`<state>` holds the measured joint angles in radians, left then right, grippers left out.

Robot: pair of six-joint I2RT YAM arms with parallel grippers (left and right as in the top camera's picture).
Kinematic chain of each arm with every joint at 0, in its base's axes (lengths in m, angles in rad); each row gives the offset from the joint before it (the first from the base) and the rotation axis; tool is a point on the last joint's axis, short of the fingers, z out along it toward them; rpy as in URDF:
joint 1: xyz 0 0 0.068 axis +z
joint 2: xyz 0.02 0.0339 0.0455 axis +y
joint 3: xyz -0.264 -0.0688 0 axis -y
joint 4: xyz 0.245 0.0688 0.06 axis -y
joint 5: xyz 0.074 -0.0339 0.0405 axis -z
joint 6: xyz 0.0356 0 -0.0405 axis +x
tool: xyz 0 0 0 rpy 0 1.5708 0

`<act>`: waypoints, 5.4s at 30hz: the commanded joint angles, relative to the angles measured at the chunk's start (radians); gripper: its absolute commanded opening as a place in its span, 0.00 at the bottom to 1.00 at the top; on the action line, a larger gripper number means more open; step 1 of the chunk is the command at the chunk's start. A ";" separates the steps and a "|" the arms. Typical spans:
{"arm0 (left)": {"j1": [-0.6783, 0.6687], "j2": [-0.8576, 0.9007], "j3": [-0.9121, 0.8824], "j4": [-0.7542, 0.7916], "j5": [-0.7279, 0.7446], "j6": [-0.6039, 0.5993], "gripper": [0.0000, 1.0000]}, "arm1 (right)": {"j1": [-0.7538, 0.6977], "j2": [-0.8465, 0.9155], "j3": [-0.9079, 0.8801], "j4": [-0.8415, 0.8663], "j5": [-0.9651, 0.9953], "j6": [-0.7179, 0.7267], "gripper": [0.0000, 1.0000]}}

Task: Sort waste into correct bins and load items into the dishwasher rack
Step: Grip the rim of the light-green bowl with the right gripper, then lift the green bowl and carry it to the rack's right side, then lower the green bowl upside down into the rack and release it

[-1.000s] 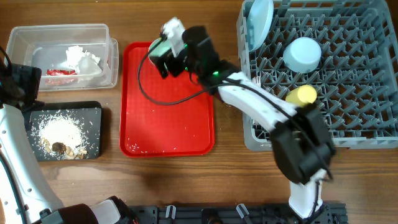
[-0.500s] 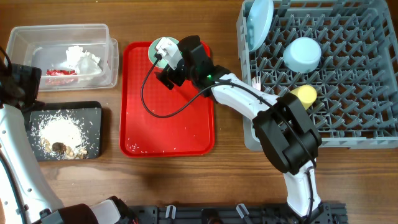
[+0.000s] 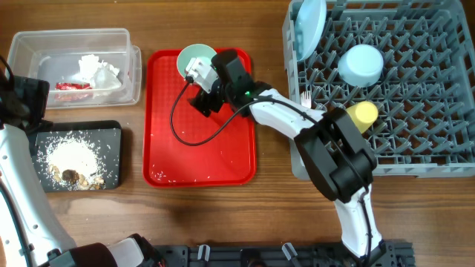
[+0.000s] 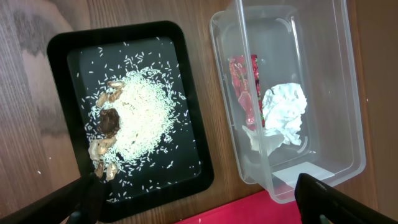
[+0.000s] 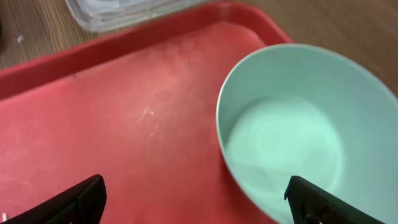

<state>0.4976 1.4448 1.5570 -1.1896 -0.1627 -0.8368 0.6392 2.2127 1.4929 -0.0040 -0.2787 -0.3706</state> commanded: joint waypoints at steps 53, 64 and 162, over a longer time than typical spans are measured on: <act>0.005 0.002 0.000 -0.001 -0.006 -0.013 1.00 | 0.012 -0.017 0.004 -0.217 0.045 0.046 0.28; 0.005 0.002 0.000 -0.001 -0.006 -0.013 1.00 | 0.012 -0.092 0.007 -0.188 0.043 0.224 0.09; 0.005 0.002 0.000 -0.001 -0.006 -0.013 1.00 | -1.323 -0.182 -0.029 -0.479 -1.158 1.001 0.04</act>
<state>0.4976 1.4448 1.5570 -1.1896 -0.1627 -0.8368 -0.6895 2.0392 1.4628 -0.4873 -1.4834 0.6151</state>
